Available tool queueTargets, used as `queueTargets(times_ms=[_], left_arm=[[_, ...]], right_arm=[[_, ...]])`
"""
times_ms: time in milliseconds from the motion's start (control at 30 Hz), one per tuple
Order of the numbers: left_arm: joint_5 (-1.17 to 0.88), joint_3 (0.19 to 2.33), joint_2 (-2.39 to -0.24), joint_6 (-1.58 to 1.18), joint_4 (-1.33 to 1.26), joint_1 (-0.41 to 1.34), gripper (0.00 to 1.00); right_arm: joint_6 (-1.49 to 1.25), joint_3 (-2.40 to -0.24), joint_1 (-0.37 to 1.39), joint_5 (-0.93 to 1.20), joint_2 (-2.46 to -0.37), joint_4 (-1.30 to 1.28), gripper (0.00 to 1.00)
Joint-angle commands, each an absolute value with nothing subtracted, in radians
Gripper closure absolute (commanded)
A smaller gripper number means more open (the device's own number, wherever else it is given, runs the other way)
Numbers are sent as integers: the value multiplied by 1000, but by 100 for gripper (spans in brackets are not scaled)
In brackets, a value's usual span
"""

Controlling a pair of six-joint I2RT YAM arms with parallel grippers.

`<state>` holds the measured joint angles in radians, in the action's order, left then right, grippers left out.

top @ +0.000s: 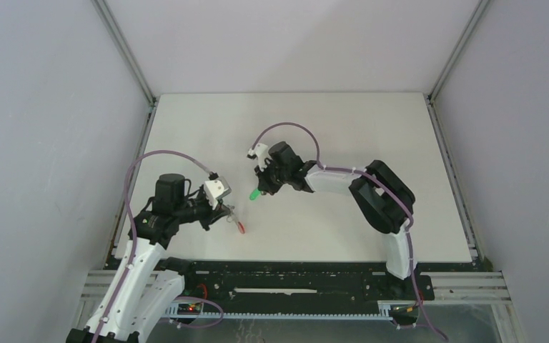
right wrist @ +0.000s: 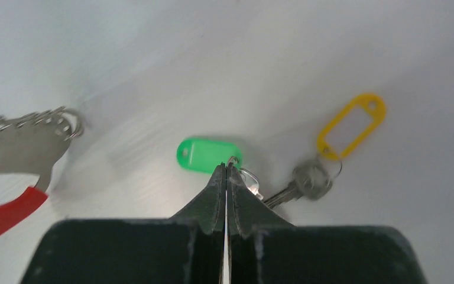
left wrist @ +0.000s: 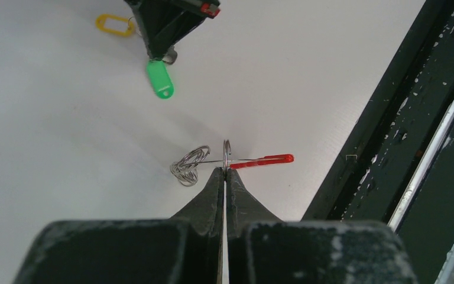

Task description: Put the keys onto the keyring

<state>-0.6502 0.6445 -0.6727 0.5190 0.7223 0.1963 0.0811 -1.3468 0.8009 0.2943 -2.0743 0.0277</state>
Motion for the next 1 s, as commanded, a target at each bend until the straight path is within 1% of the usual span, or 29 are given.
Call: queueTargets(times_ms=[0, 133, 400, 533, 667, 700, 767, 933, 967], left_arm=[[-704, 699, -661, 484, 724, 202, 100], [-724, 699, -658, 479, 723, 205, 100], [-734, 698, -661, 477, 732, 219, 100], [-720, 701, -667, 466, 715, 224, 100], [-714, 699, -674, 454, 690, 224, 100], [-716, 699, -676, 455, 690, 225, 100], [-716, 699, -677, 455, 690, 227, 100], [-715, 701, -680, 452, 690, 229, 100], [-716, 701, -682, 451, 690, 229, 100]], right_arm=[[11, -1235, 792, 360, -1903, 97, 100], [-47, -1058, 797, 354, -1777, 139, 100], [-167, -743, 824, 260, -1583, 210, 100], [-204, -644, 850, 215, -1523, 227, 100], [-209, -620, 876, 165, -1499, 232, 100], [-210, -620, 878, 154, -1495, 234, 98], [-214, -620, 880, 133, -1488, 239, 90], [-241, -620, 887, 18, -1458, 206, 64], [-245, -620, 891, 3, -1454, 195, 61]])
